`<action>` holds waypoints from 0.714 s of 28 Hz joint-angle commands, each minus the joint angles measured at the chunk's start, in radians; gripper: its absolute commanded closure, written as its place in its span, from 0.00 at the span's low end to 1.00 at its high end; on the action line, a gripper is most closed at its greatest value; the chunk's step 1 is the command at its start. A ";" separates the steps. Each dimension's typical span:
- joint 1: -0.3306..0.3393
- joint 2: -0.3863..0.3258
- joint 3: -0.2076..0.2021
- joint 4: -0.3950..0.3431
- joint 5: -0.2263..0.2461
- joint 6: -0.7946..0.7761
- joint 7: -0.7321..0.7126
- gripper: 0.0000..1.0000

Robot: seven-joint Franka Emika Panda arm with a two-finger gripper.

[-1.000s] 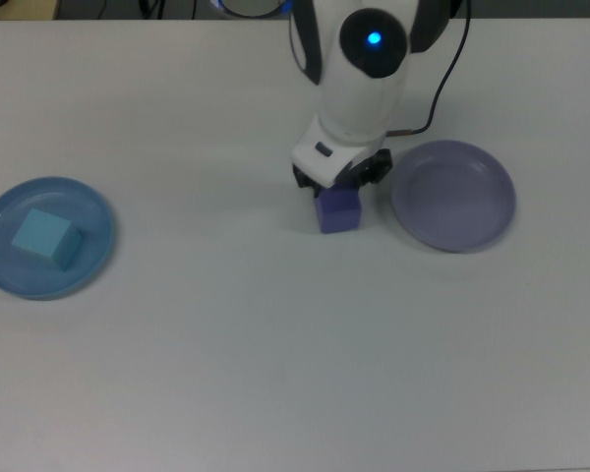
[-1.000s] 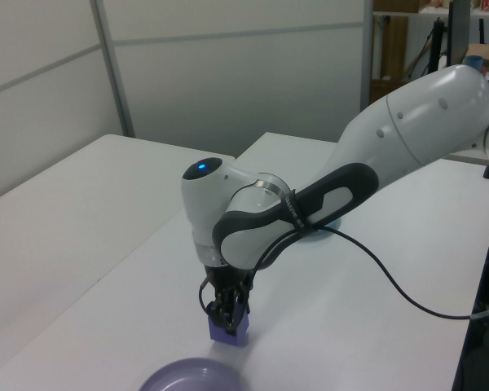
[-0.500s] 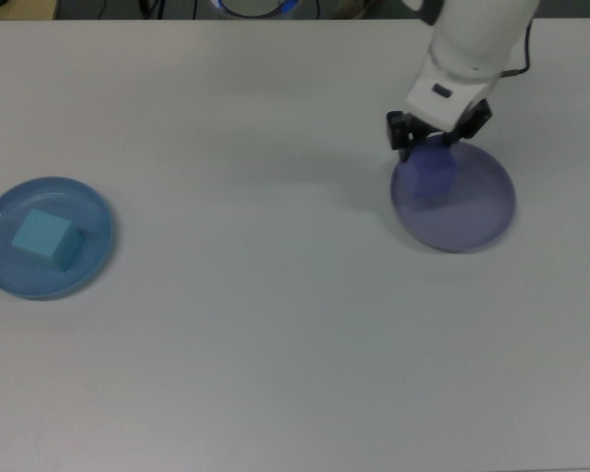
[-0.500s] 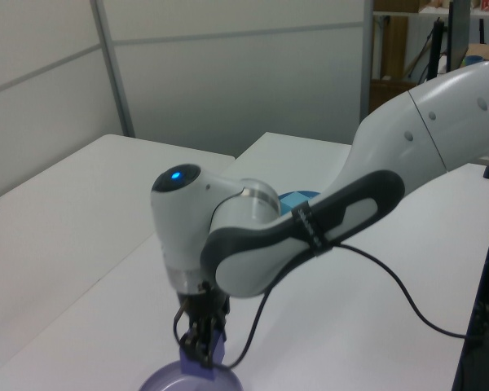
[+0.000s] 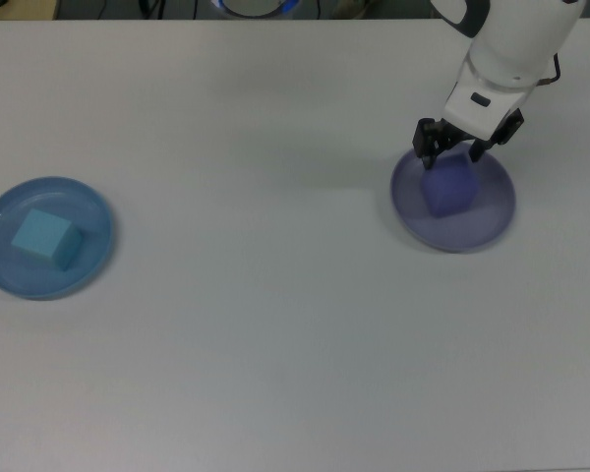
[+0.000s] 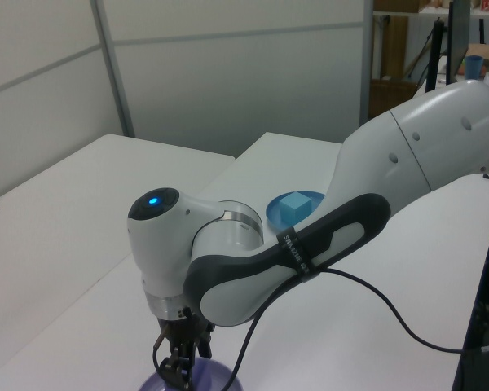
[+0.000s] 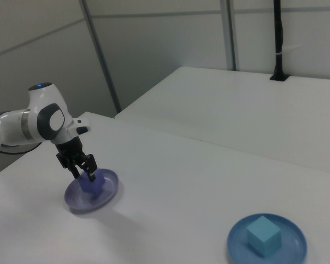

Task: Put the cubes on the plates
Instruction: 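Carry the purple cube onto the lavender plate and lower it, then open the gripper and lift away from the lavender plate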

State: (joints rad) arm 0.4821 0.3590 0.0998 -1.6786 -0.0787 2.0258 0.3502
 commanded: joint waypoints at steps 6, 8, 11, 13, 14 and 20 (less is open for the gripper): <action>0.012 -0.072 -0.022 0.025 -0.016 -0.169 0.006 0.00; 0.006 -0.101 -0.028 0.027 -0.015 -0.188 0.006 0.00; -0.019 -0.146 -0.041 0.027 -0.015 -0.213 0.004 0.00; -0.049 -0.190 -0.057 0.027 -0.012 -0.228 -0.003 0.00; -0.062 -0.204 -0.060 0.027 -0.010 -0.231 -0.011 0.00; -0.164 -0.291 -0.068 0.027 -0.004 -0.283 -0.105 0.00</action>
State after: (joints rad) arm 0.3853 0.1450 0.0392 -1.6304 -0.0823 1.7887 0.3169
